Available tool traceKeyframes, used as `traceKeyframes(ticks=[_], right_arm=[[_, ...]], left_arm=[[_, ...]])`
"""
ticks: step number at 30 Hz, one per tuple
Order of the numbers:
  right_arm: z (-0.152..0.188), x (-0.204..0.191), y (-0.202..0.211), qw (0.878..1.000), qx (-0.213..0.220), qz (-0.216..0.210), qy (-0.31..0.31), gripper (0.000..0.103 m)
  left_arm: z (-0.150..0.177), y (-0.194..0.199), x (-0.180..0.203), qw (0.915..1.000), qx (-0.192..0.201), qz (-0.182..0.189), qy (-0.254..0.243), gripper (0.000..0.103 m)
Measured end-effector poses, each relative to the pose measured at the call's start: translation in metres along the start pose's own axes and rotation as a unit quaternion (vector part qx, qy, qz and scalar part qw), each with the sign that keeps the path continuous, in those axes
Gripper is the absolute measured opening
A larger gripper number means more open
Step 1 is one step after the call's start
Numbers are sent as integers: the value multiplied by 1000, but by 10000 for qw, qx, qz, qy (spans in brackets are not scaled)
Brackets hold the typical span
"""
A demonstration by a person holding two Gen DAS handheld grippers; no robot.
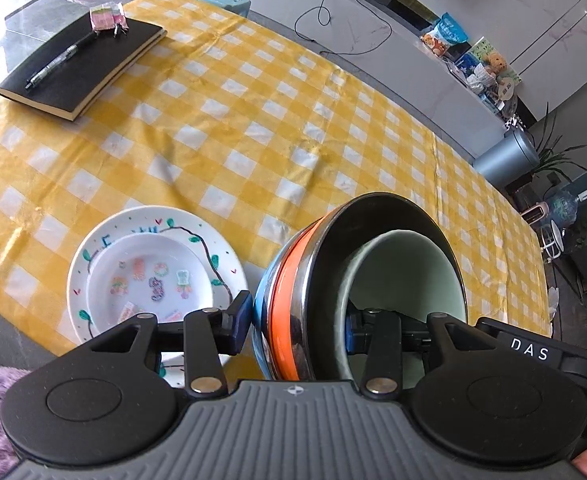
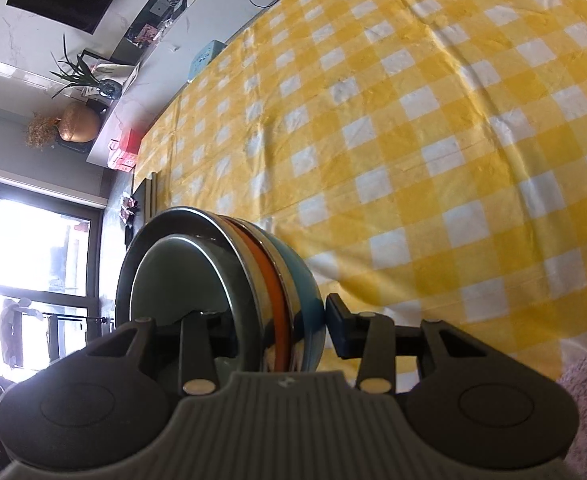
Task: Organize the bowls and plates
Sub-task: 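Lift the nested bowls with both grippers and carry them over the plate stack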
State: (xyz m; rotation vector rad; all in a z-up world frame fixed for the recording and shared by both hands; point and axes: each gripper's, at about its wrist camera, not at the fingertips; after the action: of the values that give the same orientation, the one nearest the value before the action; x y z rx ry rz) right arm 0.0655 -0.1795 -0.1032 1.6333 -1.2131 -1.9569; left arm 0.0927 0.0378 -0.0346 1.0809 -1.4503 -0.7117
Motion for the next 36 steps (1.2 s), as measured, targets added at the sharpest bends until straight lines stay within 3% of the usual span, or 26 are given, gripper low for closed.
traceKeyframes(ticks=[8,18,36], right_arm=[[0,-53,-29,9988,-270,-40,401,41],[4,-83,-89,9948,-813,49,607,41],[-3,-81,-111,9937,-730,374,759,40]], left_arm=[[-10,29,-44,9987,236,-92,444,48],[-15,29,-100,9951,85,-256,954,48],[-23,5,-110,9959,-274,-253,818,48]])
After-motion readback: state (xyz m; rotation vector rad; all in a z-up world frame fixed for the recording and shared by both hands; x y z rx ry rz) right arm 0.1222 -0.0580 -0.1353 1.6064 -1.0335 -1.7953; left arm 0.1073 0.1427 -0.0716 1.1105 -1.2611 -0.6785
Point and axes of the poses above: each gripper's, at about its wrist camera, not at the fingertips, and y roughly against the way its jaws point, x to its right, z to its underside, and after that the axes turned 14 degrees about -x, right-handed
